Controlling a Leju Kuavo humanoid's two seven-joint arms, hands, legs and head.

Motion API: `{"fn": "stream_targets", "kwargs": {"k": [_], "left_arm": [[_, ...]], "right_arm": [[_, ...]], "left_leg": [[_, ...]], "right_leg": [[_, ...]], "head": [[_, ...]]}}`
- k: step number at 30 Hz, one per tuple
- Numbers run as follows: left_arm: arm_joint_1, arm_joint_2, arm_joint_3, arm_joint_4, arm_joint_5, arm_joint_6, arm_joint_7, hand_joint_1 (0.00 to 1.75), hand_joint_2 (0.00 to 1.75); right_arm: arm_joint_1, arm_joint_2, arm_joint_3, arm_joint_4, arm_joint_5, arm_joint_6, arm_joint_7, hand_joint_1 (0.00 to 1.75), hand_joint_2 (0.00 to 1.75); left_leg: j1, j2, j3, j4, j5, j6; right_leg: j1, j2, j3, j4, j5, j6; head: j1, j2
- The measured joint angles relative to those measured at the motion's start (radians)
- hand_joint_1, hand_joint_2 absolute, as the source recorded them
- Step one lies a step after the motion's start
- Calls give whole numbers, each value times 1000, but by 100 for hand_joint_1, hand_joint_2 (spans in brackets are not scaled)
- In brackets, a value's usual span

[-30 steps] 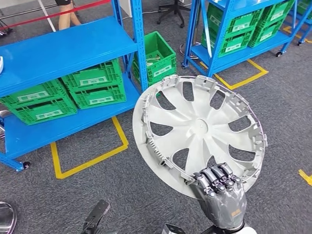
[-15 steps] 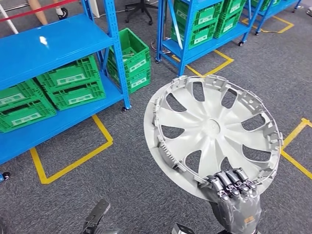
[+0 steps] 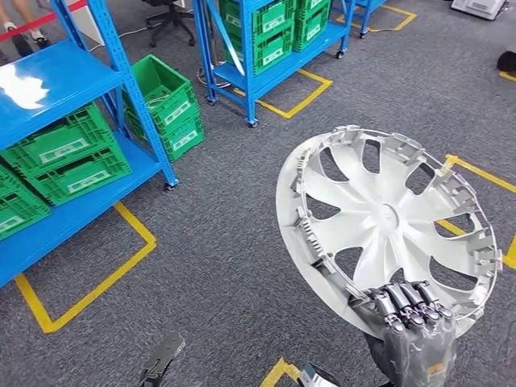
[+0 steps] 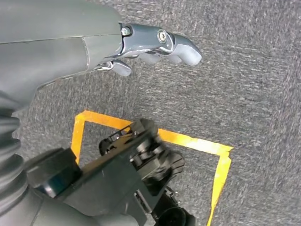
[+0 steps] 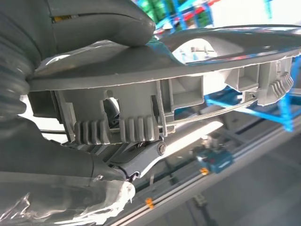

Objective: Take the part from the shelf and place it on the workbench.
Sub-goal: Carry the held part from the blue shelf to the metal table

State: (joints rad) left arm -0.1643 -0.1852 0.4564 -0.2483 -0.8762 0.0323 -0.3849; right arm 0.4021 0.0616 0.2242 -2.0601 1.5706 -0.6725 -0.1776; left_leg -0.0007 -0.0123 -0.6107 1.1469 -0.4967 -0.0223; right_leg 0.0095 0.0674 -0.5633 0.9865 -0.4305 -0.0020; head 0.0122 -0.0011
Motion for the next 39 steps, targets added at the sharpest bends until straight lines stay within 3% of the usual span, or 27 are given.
{"fn": "stream_targets", "kwargs": {"k": [2,3,4,6,8,10,12,13,14,16,18,21,23,25,26,27,28,29,30,32,34,36,37,39], "left_arm": [[-2,-1,-4,0,2,6,0,0,175],[-3,-3,-7,0,2,10,0,0,175],[-4,-5,-9,0,3,14,1,0,175],[-6,-10,-14,0,3,21,4,0,175],[-8,-16,-17,0,3,26,10,0,175],[-7,-19,-20,0,3,29,17,0,175],[-5,-20,-23,0,1,30,19,0,175],[-5,-20,-25,0,0,30,19,0,175],[-6,-21,-28,0,-1,30,19,0,175],[-9,-24,-36,0,-2,31,19,0,175],[-11,-25,-40,-1,-4,31,20,0,175],[-12,-26,-43,-1,-5,31,22,0,175],[-13,-27,-46,-1,-6,32,24,0,175],[-11,-27,-49,-1,-7,33,28,0,175],[-8,-27,-50,-1,-7,34,30,0,175],[-5,-26,-52,-1,-7,35,33,0,175],[-3,-26,-54,-1,-7,36,34,0,175],[-1,-26,-55,-1,-7,36,35,0,175],[-1,-25,-56,-1,-7,35,35,0,175],[-1,-24,-58,-1,-7,34,34,0,175],[-1,-24,-60,-1,-7,33,33,0,175],[-1,-25,-62,-1,-6,29,32,0,175],[-1,-26,-62,-1,-4,24,31,0,175],[0,-27,-63,-1,0,14,23,0,175]], "right_arm": [[16,11,-17,-16,0,0,-6,175,175],[24,17,-26,-25,0,0,-11,175,175],[32,23,-35,-35,0,0,-16,175,175],[53,35,-53,-53,0,0,-26,175,175],[69,46,-68,-68,0,0,-35,175,175],[78,56,-80,-78,0,0,-43,175,175],[87,63,-89,-86,0,0,-48,175,175],[93,67,-95,-90,0,0,-50,175,175],[99,71,-100,-94,0,0,-51,175,175],[109,79,-108,-104,0,0,-53,175,175],[115,85,-112,-113,0,0,-53,175,175],[123,93,-118,-125,0,0,-51,175,175],[131,99,-123,-132,-1,0,-48,175,175],[136,105,-126,-138,0,0,-47,175,175],[138,108,-128,-141,0,0,-47,175,175],[141,110,-129,-142,0,0,-47,175,175],[145,112,-131,-144,0,0,-47,175,175],[149,114,-133,-145,0,0,-47,175,175],[154,116,-135,-146,0,0,-47,175,175],[161,119,-138,-151,0,0,-47,175,175],[164,121,-139,-155,1,0,-48,175,175],[169,123,-142,-159,0,0,-55,175,175],[175,126,-145,-163,0,0,-62,175,175],[182,133,-151,-167,0,0,-79,175,175]], "left_leg": [[2,-41,75,-127,39,11],[2,-56,94,-163,42,14],[2,-60,99,-177,39,16],[4,-40,97,-187,40,21],[8,-16,95,-192,45,30],[9,10,93,-193,48,34],[9,40,90,-192,49,33],[10,53,90,-192,50,31],[12,66,90,-191,50,29],[14,86,90,-187,48,19],[11,100,89,-179,46,5],[10,117,86,-176,46,-12],[13,89,73,-145,17,-20],[13,40,24,-35,-52,-20],[12,28,-9,36,-86,-17],[10,22,-37,93,-105,-14],[7,19,-50,119,-105,-9],[4,16,-43,104,-85,-2],[1,8,-20,56,-51,6],[-3,-35,46,-79,10,26],[-4,-67,80,-153,25,31],[-4,-53,82,-165,26,29],[-3,-43,82,-169,30,32],[2,-18,83,-175,36,38]], "right_leg": [[0,21,-10,5,6,7],[0,31,-15,8,9,11],[-1,40,-22,10,13,17],[-2,47,-35,15,17,29],[-2,5,-64,65,-17,41],[-7,-47,-122,192,-86,56],[-15,-60,-165,301,-128,68],[-19,-64,-161,304,-122,72],[-23,-69,-134,266,-100,76],[-27,-101,-49,123,-47,83],[-26,-125,0,36,-26,74],[-24,-102,-10,36,-23,44],[-24,-83,-18,37,-17,28],[-23,-62,-27,37,-9,15],[-20,-50,-33,37,-6,10],[-17,-37,-37,37,-3,7],[-14,-23,-41,37,0,5],[-11,-9,-44,37,2,4],[-8,6,-45,37,5,5],[-6,31,-49,39,10,8],[-7,51,-58,41,17,16],[-10,71,-70,39,25,28],[-9,62,-76,43,22,33],[-7,8,-106,101,-16,45]], "head": [[0,0],[0,0],[0,0],[-1,0],[6,0],[13,0],[13,0],[14,0],[14,0],[14,0],[13,0],[11,0],[11,0],[10,0],[10,0],[9,0],[9,0],[9,0],[9,0],[10,0],[10,0],[10,0],[11,0],[18,0]]}}
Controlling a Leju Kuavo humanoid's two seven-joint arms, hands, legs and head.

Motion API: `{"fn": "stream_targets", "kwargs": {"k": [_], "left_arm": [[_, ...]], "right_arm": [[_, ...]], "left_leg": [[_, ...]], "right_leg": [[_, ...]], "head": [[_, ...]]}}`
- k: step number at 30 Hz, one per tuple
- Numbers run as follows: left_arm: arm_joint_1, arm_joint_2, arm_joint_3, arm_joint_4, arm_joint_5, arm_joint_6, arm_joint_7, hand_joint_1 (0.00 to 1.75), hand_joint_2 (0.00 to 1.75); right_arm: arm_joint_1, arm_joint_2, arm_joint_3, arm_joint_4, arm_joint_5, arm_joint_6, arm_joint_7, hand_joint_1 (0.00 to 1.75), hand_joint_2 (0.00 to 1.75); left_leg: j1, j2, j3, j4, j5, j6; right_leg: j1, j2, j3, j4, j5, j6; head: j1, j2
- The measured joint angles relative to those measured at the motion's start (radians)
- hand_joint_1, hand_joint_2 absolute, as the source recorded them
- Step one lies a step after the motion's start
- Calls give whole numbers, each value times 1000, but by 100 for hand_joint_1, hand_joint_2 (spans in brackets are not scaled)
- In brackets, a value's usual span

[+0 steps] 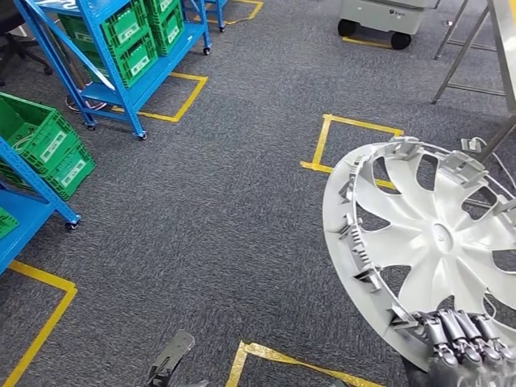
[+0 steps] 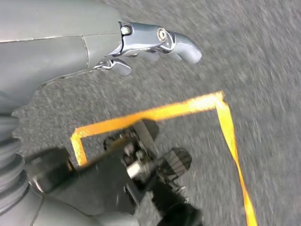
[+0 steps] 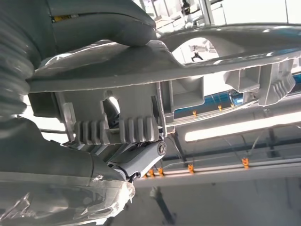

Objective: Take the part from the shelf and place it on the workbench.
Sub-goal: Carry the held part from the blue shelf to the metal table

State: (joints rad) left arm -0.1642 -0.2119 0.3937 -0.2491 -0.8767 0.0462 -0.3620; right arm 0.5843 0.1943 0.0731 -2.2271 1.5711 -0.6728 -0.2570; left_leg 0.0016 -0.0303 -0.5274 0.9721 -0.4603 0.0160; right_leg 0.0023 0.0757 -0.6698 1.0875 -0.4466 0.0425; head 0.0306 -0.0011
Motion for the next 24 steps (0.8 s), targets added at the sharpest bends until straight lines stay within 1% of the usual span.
{"fn": "stream_targets", "kwargs": {"k": [1,2,3,4,5,6,7,8,9,10,11,12,13,14,15,16,17,18,19,20,21,22,23,24], "left_arm": [[3,1,0,0,1,-2,-4,0,175],[9,2,0,0,1,-1,-6,0,175],[15,4,0,0,1,4,-8,0,175],[19,5,0,0,1,9,-8,0,175],[22,6,0,0,1,14,-9,0,175],[23,6,0,0,1,18,-10,0,175],[24,7,0,0,2,20,-11,0,175],[23,9,0,0,3,21,-13,0,175],[23,11,0,0,4,21,-14,0,175],[23,13,0,0,7,21,-14,0,175],[23,14,0,0,10,19,-14,0,175],[23,14,1,0,13,16,-14,0,175],[23,14,1,0,15,14,-14,0,175],[23,14,1,0,17,11,-13,0,175],[23,14,1,0,16,10,-11,0,175],[24,15,1,0,15,9,-8,0,175],[27,16,1,0,14,7,-4,0,175],[31,17,1,0,14,6,-2,0,175],[34,18,1,0,14,4,-1,0,175],[36,19,1,0,13,3,-1,0,175],[37,19,1,0,13,3,-1,0,175],[37,20,1,0,13,2,-1,0,175],[37,22,1,0,13,2,-1,0,175],[36,23,1,0,13,2,-1,0,175]], "right_arm": [[2,3,-2,-1,0,0,-6,175,175],[3,5,-5,-2,0,0,-9,175,175],[5,8,-7,-2,0,0,-10,175,175],[8,10,-10,-2,0,0,-10,175,175],[11,12,-13,-2,0,0,-8,175,175],[13,13,-15,-2,0,0,-6,175,175],[15,14,-16,-3,0,0,-3,175,175],[17,14,-17,-4,0,0,1,175,175],[18,14,-17,-6,0,0,4,175,175],[18,15,-18,-9,0,0,8,175,175],[19,16,-20,-11,0,0,11,175,175],[20,18,-22,-14,-1,0,15,175,175],[23,19,-25,-17,-1,0,19,175,175],[26,21,-28,-20,-1,0,25,175,175],[27,23,-30,-23,-2,0,30,175,175],[29,24,-31,-25,-1,0,37,175,175],[29,25,-33,-25,-1,0,45,175,175],[29,25,-34,-25,0,0,51,175,175],[29,25,-35,-25,0,0,57,175,175],[30,25,-36,-25,0,0,60,175,175],[31,25,-37,-25,0,0,62,175,175],[31,25,-37,-26,0,0,62,175,175],[31,25,-37,-26,0,0,62,175,175],[31,25,-37,-27,0,0,62,175,175]], "left_leg": [[0,13,0,0,0,2],[0,29,-1,0,0,3],[0,44,-1,0,0,3],[1,59,-1,0,-1,2],[2,73,-1,0,-2,0],[4,85,1,0,-4,-3],[4,96,4,2,-6,-9],[3,105,7,4,-10,-16],[0,113,9,6,-13,-23],[-3,119,11,8,-14,-29],[-4,126,11,9,-14,-34],[-3,133,12,8,-14,-38],[-1,129,12,11,-20,-44],[2,114,7,25,-35,-48],[3,92,-7,58,-61,-52],[4,66,-32,115,-95,-53],[4,48,-67,188,-129,-51],[4,40,-102,257,-154,-49],[4,36,-127,303,-163,-45],[3,34,-135,311,-151,-42],[3,31,-124,280,-122,-37],[2,19,-96,219,-82,-31],[2,-8,-65,148,-48,-25],[4,-32,-38,86,-26,-22]], "right_leg": [[-1,-35,-25,59,-35,6],[-4,-56,-54,127,-71,14],[-8,-65,-78,186,-96,20],[-12,-70,-88,217,-105,24],[-17,-74,-79,212,-96,29],[-21,-82,-47,163,-71,33],[-23,-99,-3,91,-43,38],[-24,-118,39,24,-24,39],[-24,-131,69,-26,-12,34],[-23,-137,82,-47,-10,26],[-21,-130,81,-48,-12,14],[-21,-118,77,-46,-10,4],[-20,-108,74,-46,-9,-4],[-20,-98,71,-47,-7,-12],[-21,-88,70,-48,-4,-19],[-21,-77,68,-50,-1,-25],[-19,-65,66,-50,1,-29],[-17,-52,63,-50,3,-32],[-15,-38,61,-50,4,-34],[-14,-23,60,-50,5,-35],[-13,-8,60,-50,7,-35],[-12,6,60,-50,8,-34],[-12,19,59,-49,10,-32],[-11,30,56,-47,11,-28]], "head": [[4,0],[7,0],[7,0],[7,0],[7,0],[7,0],[7,0],[8,0],[7,0],[6,0],[4,0],[2,0],[1,0],[0,0],[-1,0],[-3,0],[-4,0],[-4,0],[-5,0],[-5,0],[-5,0],[-5,0],[-5,0],[-4,0]]}}
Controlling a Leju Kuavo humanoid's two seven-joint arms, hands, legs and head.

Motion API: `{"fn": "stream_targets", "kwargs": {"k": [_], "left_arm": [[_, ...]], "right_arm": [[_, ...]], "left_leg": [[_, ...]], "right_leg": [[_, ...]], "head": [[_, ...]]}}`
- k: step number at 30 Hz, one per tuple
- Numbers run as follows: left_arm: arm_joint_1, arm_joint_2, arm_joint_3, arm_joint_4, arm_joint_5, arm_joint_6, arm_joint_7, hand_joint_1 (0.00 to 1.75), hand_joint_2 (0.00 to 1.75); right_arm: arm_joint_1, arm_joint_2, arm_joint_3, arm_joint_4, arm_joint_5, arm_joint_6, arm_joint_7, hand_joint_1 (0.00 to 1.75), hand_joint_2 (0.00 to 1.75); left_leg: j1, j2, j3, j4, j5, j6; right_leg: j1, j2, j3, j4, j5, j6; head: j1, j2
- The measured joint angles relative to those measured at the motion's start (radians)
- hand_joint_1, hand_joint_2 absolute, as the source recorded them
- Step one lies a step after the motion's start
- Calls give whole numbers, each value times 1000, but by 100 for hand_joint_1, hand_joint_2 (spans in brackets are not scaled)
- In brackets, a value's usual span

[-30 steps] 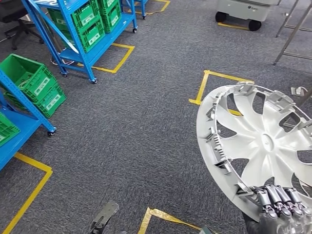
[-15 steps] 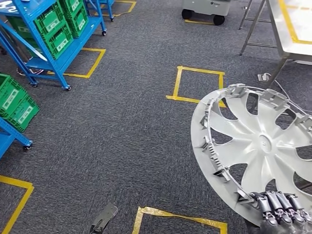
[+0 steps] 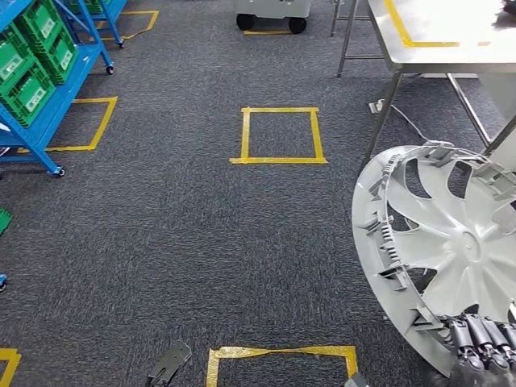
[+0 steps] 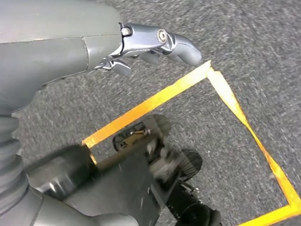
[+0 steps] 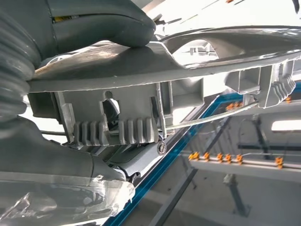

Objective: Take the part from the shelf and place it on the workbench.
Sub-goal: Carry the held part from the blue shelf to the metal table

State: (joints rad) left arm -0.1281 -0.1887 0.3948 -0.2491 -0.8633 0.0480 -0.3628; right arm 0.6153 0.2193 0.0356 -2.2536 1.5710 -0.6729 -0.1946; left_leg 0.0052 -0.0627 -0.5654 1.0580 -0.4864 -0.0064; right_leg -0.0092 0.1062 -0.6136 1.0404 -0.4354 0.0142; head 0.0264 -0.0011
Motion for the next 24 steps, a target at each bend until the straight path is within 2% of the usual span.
{"fn": "stream_targets", "kwargs": {"k": [1,2,4,5,6,8,9,10,11,12,14,15,16,17,19,20,21,22,23,24], "left_arm": [[0,1,0,0,0,0,0,0,175],[0,2,0,0,0,0,0,0,175],[0,2,0,0,0,0,0,0,175],[-1,2,0,0,0,-1,0,0,175],[-2,2,0,0,0,-1,0,0,175],[1,2,0,0,0,-2,0,0,175],[3,3,0,0,0,-2,1,0,175],[4,3,1,0,0,-3,1,0,175],[4,3,1,0,0,-3,3,0,175],[4,3,1,0,0,-3,4,0,175],[2,2,1,0,0,-3,7,0,175],[1,1,1,0,0,-3,8,0,175],[0,1,1,0,1,-3,9,0,175],[0,2,1,0,3,-3,9,0,175],[-1,0,2,0,7,-2,9,0,175],[-2,-1,3,0,8,-1,9,0,175],[-3,-2,3,0,9,0,8,0,175],[-3,-4,3,0,10,0,8,0,175],[-3,-4,4,0,10,0,8,0,175],[-1,-4,5,0,11,0,8,0,175]], "right_arm": [[0,0,0,-1,0,0,0,175,175],[0,0,0,-1,0,0,0,175,175],[4,0,-1,-1,0,0,0,175,175],[6,0,-1,-2,0,0,1,175,175],[7,0,-1,-2,0,0,1,175,175],[5,0,-1,-2,0,0,2,175,175],[4,0,-1,-2,0,0,3,175,175],[3,0,-1,-2,0,0,5,175,175],[3,0,-1,-2,0,0,7,175,175],[3,0,-1,-2,0,0,9,175,175],[3,0,-1,-2,0,0,14,175,175],[2,0,-1,-2,0,0,16,175,175],[1,0,-1,-2,0,0,20,175,175],[1,0,-2,-3,0,0,23,175,175],[2,2,-4,-3,0,0,31,175,175],[4,3,-5,-4,0,0,34,175,175],[5,4,-6,-4,0,0,38,175,175],[5,6,-7,-4,0,0,42,175,175],[6,7,-8,-4,0,0,45,175,175],[6,7,-9,-5,0,0,49,175,175]], "left_leg": [[0,-21,17,-41,10,1],[0,-31,24,-60,11,1],[-1,-12,25,-68,15,4],[0,0,27,-72,18,9],[1,13,28,-76,21,14],[1,43,30,-78,22,19],[0,59,30,-77,21,20],[-1,75,30,-77,20,20],[-1,89,31,-77,20,19],[0,102,32,-77,18,18],[-1,125,38,-76,13,11],[-3,134,41,-74,10,5],[-6,142,43,-72,7,0],[-8,148,45,-71,6,-5],[-7,162,46,-72,5,-14],[-5,156,45,-67,-2,-19],[-3,140,37,-47,-19,-23],[-1,118,18,-4,-47,-26],[0,93,-11,60,-81,-27],[0,79,-47,133,-113,-27]], "right_leg": [[-1,11,-4,0,2,5],[-3,21,-9,0,6,12],[-7,35,-20,-5,13,25],[-7,18,-27,3,8,30],[-5,-11,-41,29,-9,35],[-2,-78,-92,140,-73,43],[-3,-93,-121,205,-105,47],[-4,-98,-141,253,-122,50],[-5,-101,-143,266,-121,53],[-6,-105,-123,239,-103,55],[-7,-134,-42,105,-51,56],[-7,-148,-6,45,-33,53],[-5,-156,16,10,-25,47],[-3,-157,21,0,-27,39],[-1,-136,17,1,-23,23],[-1,-127,15,0,-21,16],[-2,-118,14,-2,-19,9],[-4,-109,14,-4,-16,3],[-3,-99,12,-4,-14,-1],[-2,-89,10,-4,-13,-4]], "head": [[1,0],[0,0],[1,0],[2,0],[4,0],[8,0],[8,0],[8,0],[8,0],[8,0],[8,0],[7,0],[7,0],[6,0],[5,0],[4,0],[3,0],[1,0],[0,0],[-1,0]]}}
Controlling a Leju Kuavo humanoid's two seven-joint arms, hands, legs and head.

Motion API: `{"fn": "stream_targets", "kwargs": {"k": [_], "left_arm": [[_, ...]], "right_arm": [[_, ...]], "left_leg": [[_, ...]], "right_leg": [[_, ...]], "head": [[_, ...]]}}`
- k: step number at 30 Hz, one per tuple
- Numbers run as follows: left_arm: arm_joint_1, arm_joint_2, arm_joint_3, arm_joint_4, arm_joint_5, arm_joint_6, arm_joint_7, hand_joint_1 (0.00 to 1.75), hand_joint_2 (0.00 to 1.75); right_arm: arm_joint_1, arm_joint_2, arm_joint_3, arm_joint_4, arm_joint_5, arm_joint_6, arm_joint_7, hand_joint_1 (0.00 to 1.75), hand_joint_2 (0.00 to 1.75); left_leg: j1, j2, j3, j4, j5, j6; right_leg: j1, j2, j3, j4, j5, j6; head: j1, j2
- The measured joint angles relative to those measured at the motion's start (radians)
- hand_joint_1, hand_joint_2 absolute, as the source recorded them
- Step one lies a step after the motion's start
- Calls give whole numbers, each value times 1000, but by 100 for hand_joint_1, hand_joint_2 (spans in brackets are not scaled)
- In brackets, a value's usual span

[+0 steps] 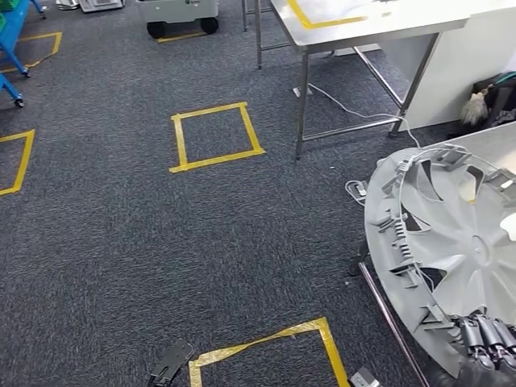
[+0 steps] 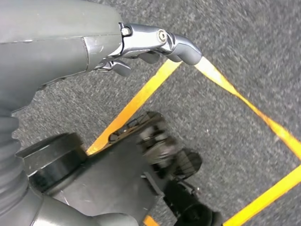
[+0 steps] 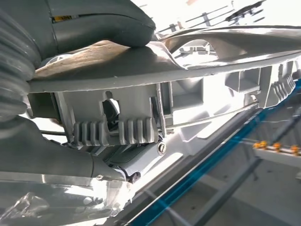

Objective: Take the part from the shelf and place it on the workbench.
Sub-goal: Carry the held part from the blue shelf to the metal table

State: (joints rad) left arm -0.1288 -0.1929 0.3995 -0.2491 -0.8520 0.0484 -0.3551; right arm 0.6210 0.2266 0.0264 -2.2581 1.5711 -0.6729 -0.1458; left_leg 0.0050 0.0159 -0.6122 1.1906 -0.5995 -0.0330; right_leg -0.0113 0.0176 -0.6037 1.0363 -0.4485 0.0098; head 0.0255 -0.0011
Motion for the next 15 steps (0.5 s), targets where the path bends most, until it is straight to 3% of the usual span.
{"fn": "stream_targets", "kwargs": {"k": [1,2,3,4,6,8,10,11,12,13,15], "left_arm": [[3,0,1,0,1,0,0,0,175],[5,0,1,0,2,0,0,0,175],[7,-1,2,0,4,1,0,0,175],[7,-1,2,0,5,2,0,0,175],[6,0,3,0,7,5,0,0,175],[4,-1,4,0,7,7,0,0,175],[3,-2,4,0,7,8,0,0,175],[3,-3,4,0,7,8,0,0,175],[1,-5,4,0,7,8,0,0,175],[1,-6,4,0,7,8,0,0,175],[4,-7,5,0,7,8,-1,0,175]], "right_arm": [[0,0,-1,0,0,0,3,175,175],[1,1,-2,0,0,0,5,175,175],[2,1,-2,0,0,0,6,175,175],[3,2,-3,0,0,0,8,175,175],[5,4,-4,0,0,0,11,175,175],[6,7,-5,-1,0,0,12,175,175],[9,8,-7,-2,0,0,13,175,175],[11,8,-7,-2,0,0,13,175,175],[13,9,-7,-2,0,0,13,175,175],[12,9,-7,-2,0,0,13,175,175],[10,9,-7,-3,0,0,13,175,175]], "left_leg": [[0,-7,-31,60,-19,2],[-1,-10,-49,91,-19,4],[-1,-13,-49,82,1,8],[-2,-19,-30,35,37,13],[-1,-62,31,-102,106,23],[-1,-98,66,-184,127,26],[-3,-88,69,-198,127,29],[-3,-77,71,-203,131,34],[-2,-65,72,-208,135,40],[-1,-51,74,-212,138,44],[-3,-23,75,-214,138,49]], "right_leg": [[1,13,-2,0,1,-2],[3,27,-3,0,2,-3],[4,41,-3,0,3,-3],[4,55,-3,0,4,-2],[4,81,-4,2,7,2],[1,103,-11,3,11,12],[-4,125,-21,-3,18,27],[-5,123,-27,-1,18,33],[-4,105,-37,13,9,37],[-1,76,-57,49,-13,40],[2,12,-115,177,-79,45]], "head": [[0,0],[0,0],[0,0],[0,0],[0,0],[0,0],[0,0],[1,0],[2,0],[4,0],[5,0]]}}
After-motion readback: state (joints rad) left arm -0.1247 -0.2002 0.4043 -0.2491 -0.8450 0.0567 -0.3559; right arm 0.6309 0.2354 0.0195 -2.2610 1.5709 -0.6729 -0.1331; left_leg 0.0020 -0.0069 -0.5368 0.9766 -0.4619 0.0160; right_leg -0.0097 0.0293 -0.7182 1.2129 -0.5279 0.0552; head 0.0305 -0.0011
